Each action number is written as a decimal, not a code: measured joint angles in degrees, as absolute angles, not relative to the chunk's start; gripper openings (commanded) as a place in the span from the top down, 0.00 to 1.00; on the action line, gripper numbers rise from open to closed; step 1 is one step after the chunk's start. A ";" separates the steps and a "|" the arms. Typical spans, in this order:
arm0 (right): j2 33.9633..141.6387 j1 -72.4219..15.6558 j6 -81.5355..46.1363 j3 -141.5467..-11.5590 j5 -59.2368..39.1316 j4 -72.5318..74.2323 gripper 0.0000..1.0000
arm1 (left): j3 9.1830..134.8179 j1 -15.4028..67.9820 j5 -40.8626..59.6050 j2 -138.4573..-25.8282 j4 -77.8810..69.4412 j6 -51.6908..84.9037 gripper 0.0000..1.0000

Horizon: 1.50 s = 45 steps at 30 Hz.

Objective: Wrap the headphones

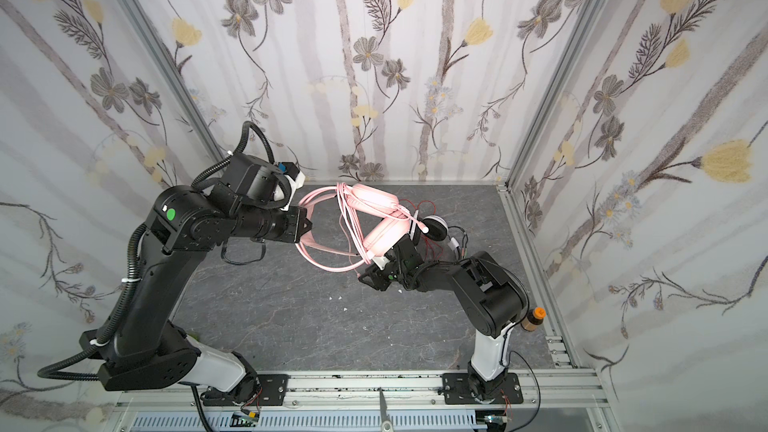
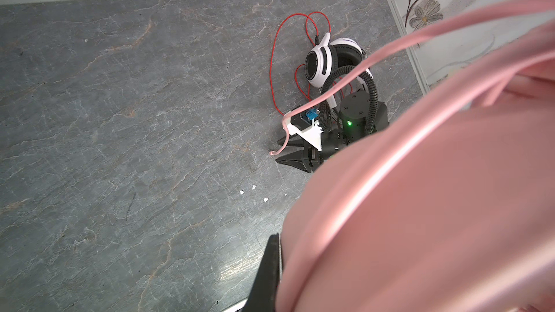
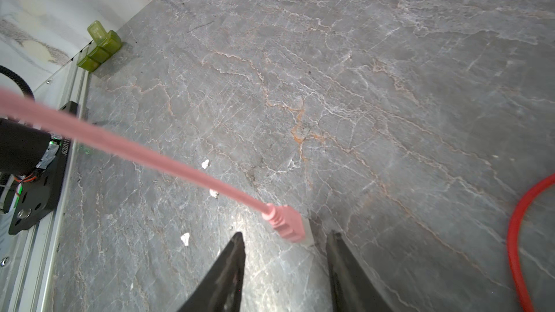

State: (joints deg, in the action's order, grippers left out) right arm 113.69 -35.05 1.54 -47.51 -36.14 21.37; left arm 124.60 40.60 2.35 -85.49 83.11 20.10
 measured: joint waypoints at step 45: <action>96.92 -39.40 -1.02 -24.93 -34.20 27.49 0.90 | 136.09 26.30 4.75 -95.61 87.59 18.22 1.00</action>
State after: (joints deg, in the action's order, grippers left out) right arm 96.92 -39.40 -1.02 -24.93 -34.20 27.49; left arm 136.09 26.30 4.75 -95.61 87.59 18.22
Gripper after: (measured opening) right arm 0.107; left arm 0.070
